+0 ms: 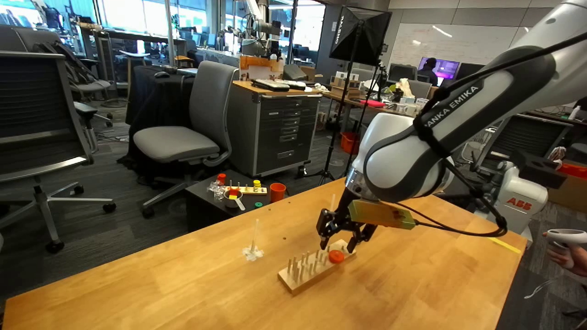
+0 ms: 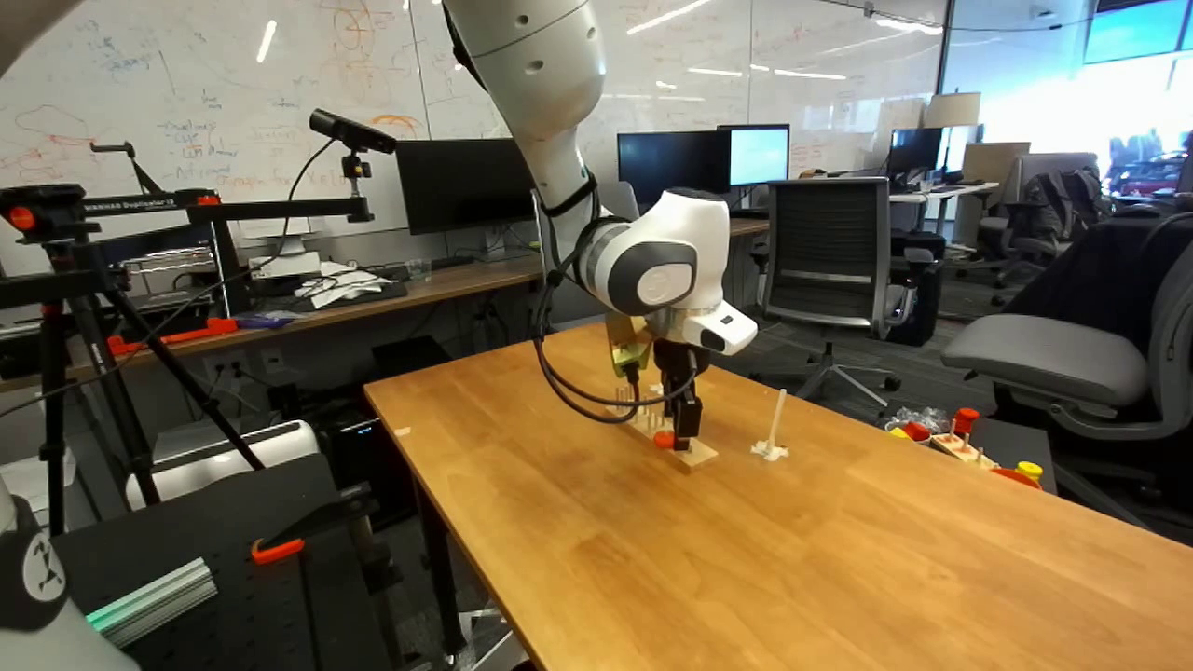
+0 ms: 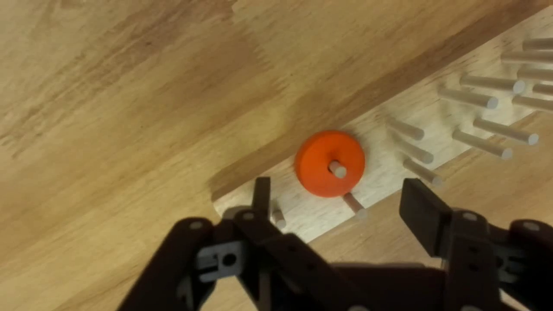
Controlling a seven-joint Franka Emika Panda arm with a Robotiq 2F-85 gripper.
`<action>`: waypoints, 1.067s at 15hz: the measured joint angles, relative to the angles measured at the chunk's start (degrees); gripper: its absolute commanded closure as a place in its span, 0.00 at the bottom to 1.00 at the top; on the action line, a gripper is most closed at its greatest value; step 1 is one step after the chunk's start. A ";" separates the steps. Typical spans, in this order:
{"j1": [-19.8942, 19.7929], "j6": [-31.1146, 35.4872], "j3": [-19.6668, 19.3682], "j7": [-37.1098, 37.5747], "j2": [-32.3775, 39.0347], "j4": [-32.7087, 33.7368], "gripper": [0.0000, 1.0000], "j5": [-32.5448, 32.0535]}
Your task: Place the orange ring on the wooden stand
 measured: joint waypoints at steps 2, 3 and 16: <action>0.00 -0.18 0.00 0.00 -0.11 0.16 0.00 0.00; 0.02 -0.20 0.00 0.00 -0.33 0.19 0.00 0.00; 0.06 -10.57 3.44 -1.02 -28.53 -23.51 0.00 1.05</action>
